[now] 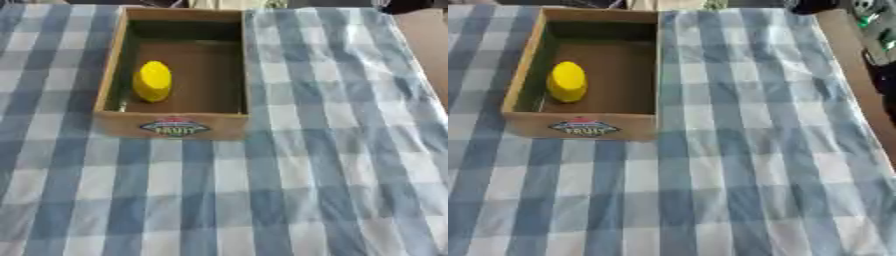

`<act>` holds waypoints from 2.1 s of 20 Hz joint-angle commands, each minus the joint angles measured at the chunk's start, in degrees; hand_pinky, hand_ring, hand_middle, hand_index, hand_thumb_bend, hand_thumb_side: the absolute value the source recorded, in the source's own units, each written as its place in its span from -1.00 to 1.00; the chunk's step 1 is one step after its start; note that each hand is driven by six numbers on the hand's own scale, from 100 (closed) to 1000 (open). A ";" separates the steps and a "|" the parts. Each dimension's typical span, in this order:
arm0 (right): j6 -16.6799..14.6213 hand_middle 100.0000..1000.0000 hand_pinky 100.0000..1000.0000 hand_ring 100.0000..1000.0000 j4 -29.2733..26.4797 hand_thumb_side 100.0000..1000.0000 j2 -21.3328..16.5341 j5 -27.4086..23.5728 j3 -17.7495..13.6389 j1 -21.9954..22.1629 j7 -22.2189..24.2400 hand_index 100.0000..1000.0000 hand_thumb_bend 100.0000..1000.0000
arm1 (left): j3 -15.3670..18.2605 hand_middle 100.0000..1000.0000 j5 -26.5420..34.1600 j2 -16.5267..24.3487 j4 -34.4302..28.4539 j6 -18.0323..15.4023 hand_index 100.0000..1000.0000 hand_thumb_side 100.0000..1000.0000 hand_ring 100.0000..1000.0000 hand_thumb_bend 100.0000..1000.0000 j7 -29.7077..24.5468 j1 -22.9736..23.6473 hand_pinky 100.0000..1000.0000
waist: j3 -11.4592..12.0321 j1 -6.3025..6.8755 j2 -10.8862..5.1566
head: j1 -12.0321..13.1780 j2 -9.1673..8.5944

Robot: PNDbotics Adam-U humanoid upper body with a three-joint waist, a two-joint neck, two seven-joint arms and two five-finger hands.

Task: Pick up objects on the table and place them in the box.

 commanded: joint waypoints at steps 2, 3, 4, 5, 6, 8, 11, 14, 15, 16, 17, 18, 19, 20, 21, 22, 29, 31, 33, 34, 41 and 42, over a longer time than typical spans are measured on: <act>-0.69 -0.18 0.53 0.43 -11.37 -1.00 0.17 -3.86 3.85 -3.16 3.76 0.18 -1.00 | 0.01 0.29 0.10 1.35 -0.92 -0.02 0.36 -0.14 0.42 -1.00 -0.19 -0.35 0.42 | 0.43 -0.01 -2.25 | -0.90 0.59; -0.79 -0.18 0.53 0.43 -12.82 -1.00 1.28 -4.36 4.87 -3.95 5.08 0.18 -1.00 | 0.02 0.29 0.13 1.39 -0.92 -0.09 0.36 -0.14 0.42 -1.00 -0.17 -0.37 0.42 | 0.53 -0.03 -2.42 | -1.03 0.70; -0.98 -0.18 0.53 0.43 -13.89 -1.00 2.93 -4.77 6.07 -4.88 6.51 0.19 -1.00 | 0.00 0.29 0.18 1.39 -0.92 -0.18 0.36 -0.15 0.42 -1.00 -0.17 -0.48 0.42 | 0.77 -0.05 -2.64 | -1.36 0.83; -1.15 -0.18 0.53 0.43 -14.36 -1.00 4.85 -4.97 7.32 -5.92 8.08 0.19 -1.00 | -0.03 0.29 0.25 1.40 -0.92 -0.31 0.36 -0.16 0.42 -1.00 -0.15 -0.63 0.42 | 0.98 -0.06 -2.84 | -1.65 0.94; -1.32 -0.18 0.53 0.43 -14.34 -1.00 6.95 -5.04 8.54 -6.87 9.64 0.20 -1.00 | -0.05 0.29 0.30 1.46 -0.92 -0.49 0.36 -0.17 0.42 -1.00 -0.11 -0.80 0.42 | 1.24 -0.06 -3.04 | -1.98 1.11; -1.84 -0.17 0.53 0.43 -13.41 -1.00 10.78 -5.46 10.52 -8.26 12.28 0.20 -1.00 | -0.02 0.29 0.40 1.55 -0.92 -0.83 0.37 -0.18 0.42 -1.00 0.02 -0.94 0.42 | 1.68 -0.02 -3.34 | -2.52 1.34; -3.16 -0.17 0.54 0.43 -11.11 -1.00 15.40 -3.18 13.02 -9.35 15.10 0.20 -1.00 | 0.04 0.29 0.56 1.57 -0.92 -1.47 0.37 -0.20 0.41 -1.00 0.23 -1.08 0.42 | 2.31 0.01 -3.57 | -3.35 1.58; -4.84 -0.16 0.53 0.44 -7.68 -1.00 19.65 -0.70 14.91 -9.64 16.68 0.21 -1.00 | -0.11 0.29 0.72 1.48 -0.92 -2.18 0.37 -0.22 0.41 -1.00 0.01 -1.39 0.42 | 2.69 0.01 -3.63 | -3.95 1.58; -5.39 -0.16 0.53 0.44 -6.47 -1.00 20.96 0.19 15.38 -9.60 16.91 0.21 -1.00 | -0.17 0.29 0.81 1.42 -0.92 -2.36 0.37 -0.22 0.41 -1.00 -0.10 -1.51 0.42 | 2.77 0.04 -3.61 | -4.07 1.54; -5.95 -0.16 0.52 0.44 -5.17 -1.00 22.14 1.14 15.80 -9.50 17.04 0.21 -1.00 | -0.21 0.29 0.89 1.37 -0.92 -2.50 0.37 -0.23 0.41 -1.00 -0.20 -1.61 0.42 | 2.84 0.07 -3.59 | -4.18 1.52; -6.46 -0.16 0.52 0.44 -3.82 -1.00 23.20 2.07 16.18 -9.38 17.14 0.21 -1.00 | -0.25 0.29 0.96 1.33 -0.92 -2.61 0.37 -0.23 0.41 -1.00 -0.29 -1.69 0.42 | 2.89 0.10 -3.57 | -4.30 1.51; -6.98 -0.15 0.52 0.44 -2.50 -1.00 24.12 3.06 16.48 -9.22 17.13 0.22 -1.00 | -0.27 0.29 1.01 1.26 -0.92 -2.69 0.37 -0.23 0.41 -1.00 -0.37 -1.75 0.42 | 2.92 0.12 -3.54 | -4.37 1.46; -7.47 -0.14 0.52 0.44 -1.16 -1.00 24.97 4.14 16.72 -9.03 17.03 0.22 -1.00 | -0.29 0.29 1.06 1.19 -0.92 -2.75 0.37 -0.22 0.41 -1.00 -0.44 -1.80 0.42 | 2.96 0.14 -3.50 | -4.40 1.40; -7.91 -0.14 0.52 0.45 0.16 -1.00 25.70 5.24 16.86 -8.82 16.82 0.23 -1.00 | -0.33 0.29 1.11 1.10 -0.92 -2.77 0.37 -0.22 0.41 -1.00 -0.53 -1.83 0.42 | 2.97 0.17 -3.45 | -4.35 1.37; -8.30 -0.13 0.52 0.45 1.43 -1.00 26.33 6.34 16.92 -8.64 16.49 0.23 -1.00 | -0.36 0.29 1.15 1.03 -0.92 -2.78 0.37 -0.22 0.41 -1.00 -0.60 -1.86 0.42 | 2.98 0.19 -3.42 | -4.26 1.37; -8.67 -0.13 0.52 0.45 2.64 -1.00 26.86 7.31 16.94 -8.45 16.12 0.24 -1.00 | -0.38 0.29 1.19 0.97 -0.92 -2.77 0.37 -0.22 0.41 -1.00 -0.66 -1.88 0.42 | 2.99 0.21 -3.38 | -4.16 1.41; -10.96 -0.06 0.52 0.49 8.40 -1.00 29.53 11.23 16.93 -7.83 14.39 0.30 -1.00 | -0.50 0.29 1.39 0.49 -0.92 -2.57 0.37 -0.20 0.41 -1.00 -0.80 -1.98 0.42 | 2.96 0.26 -3.02 | -3.59 1.32; -11.47 0.32 0.57 0.70 9.22 -1.00 29.80 12.13 17.03 -7.81 14.57 0.64 -0.85 | -0.50 0.29 1.38 0.39 -0.92 -2.48 0.37 -0.20 0.41 -1.00 -0.79 -1.96 0.41 | 2.99 0.26 -2.95 | -3.55 1.27; -12.01 0.56 0.69 0.89 9.13 -0.55 29.70 13.18 16.72 -7.81 14.58 0.82 -0.32 | -0.52 0.29 1.38 0.30 -0.92 -2.33 0.37 -0.20 0.41 -1.00 -0.78 -1.91 0.41 | 2.94 0.24 -2.93 | -3.46 1.28; -12.12 0.60 0.72 0.93 8.75 -0.50 29.59 13.86 16.37 -7.82 14.22 0.84 -0.25 | -0.54 0.29 1.39 0.27 -0.92 -2.24 0.37 -0.20 0.41 -1.00 -0.79 -1.90 0.41 | 2.90 0.23 -2.94 | -3.41 1.30; -9.69 0.54 0.69 0.90 3.93 -0.58 27.85 13.87 12.93 -7.72 10.67 0.79 -0.28 | -0.63 0.29 1.39 0.21 -0.92 -1.97 0.37 -0.20 0.41 -1.00 -0.91 -1.78 0.41 | 2.45 0.32 -3.14 | -2.75 1.51; -9.02 0.52 0.68 0.89 2.85 -0.61 27.36 12.96 12.37 -7.64 10.43 0.78 -0.29 | -0.62 0.29 1.37 0.22 -0.92 -1.96 0.37 -0.20 0.41 -1.00 -0.92 -1.74 0.41 | 2.40 0.34 -3.20 | -2.64 1.57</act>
